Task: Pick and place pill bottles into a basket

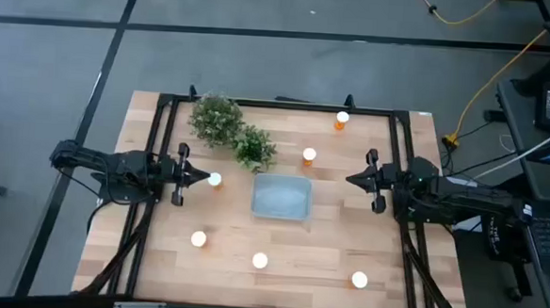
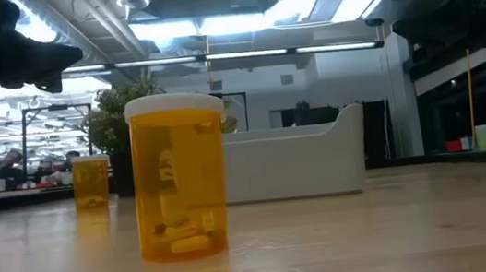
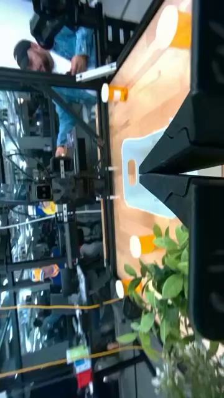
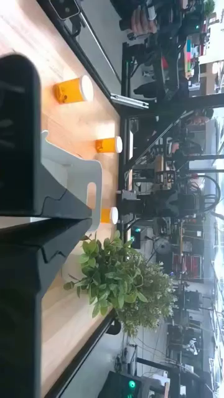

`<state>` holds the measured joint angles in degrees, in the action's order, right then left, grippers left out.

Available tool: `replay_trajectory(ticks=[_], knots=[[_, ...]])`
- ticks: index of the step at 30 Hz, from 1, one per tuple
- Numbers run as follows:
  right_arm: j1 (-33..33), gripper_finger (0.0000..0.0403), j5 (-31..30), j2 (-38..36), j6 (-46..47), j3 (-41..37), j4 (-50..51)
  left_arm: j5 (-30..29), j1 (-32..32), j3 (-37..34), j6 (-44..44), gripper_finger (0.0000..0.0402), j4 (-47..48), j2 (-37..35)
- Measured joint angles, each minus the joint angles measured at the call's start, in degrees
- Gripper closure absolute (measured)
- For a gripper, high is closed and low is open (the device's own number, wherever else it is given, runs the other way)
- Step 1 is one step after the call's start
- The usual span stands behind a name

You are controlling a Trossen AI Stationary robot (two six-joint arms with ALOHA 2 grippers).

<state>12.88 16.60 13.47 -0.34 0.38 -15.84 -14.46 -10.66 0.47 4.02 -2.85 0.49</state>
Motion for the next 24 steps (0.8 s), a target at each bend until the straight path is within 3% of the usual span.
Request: replay_trajectory(ticks=[10,15,24], knots=[[0.0,0.0393,-2.6,0.0,-1.6,0.0,0.2,0.8,0.0,0.0,-1.3,0.0396,0.1,0.0],[0.0,0.0393,-7.3,0.0,-1.3,0.0,0.3,0.7,0.0,0.0,-1.3,0.0396,0.0,0.0],[0.0,0.0393,-7.6,0.0,-1.4,0.0,0.3,0.3,0.0,0.0,-1.3,0.0395,0.0,0.0]])
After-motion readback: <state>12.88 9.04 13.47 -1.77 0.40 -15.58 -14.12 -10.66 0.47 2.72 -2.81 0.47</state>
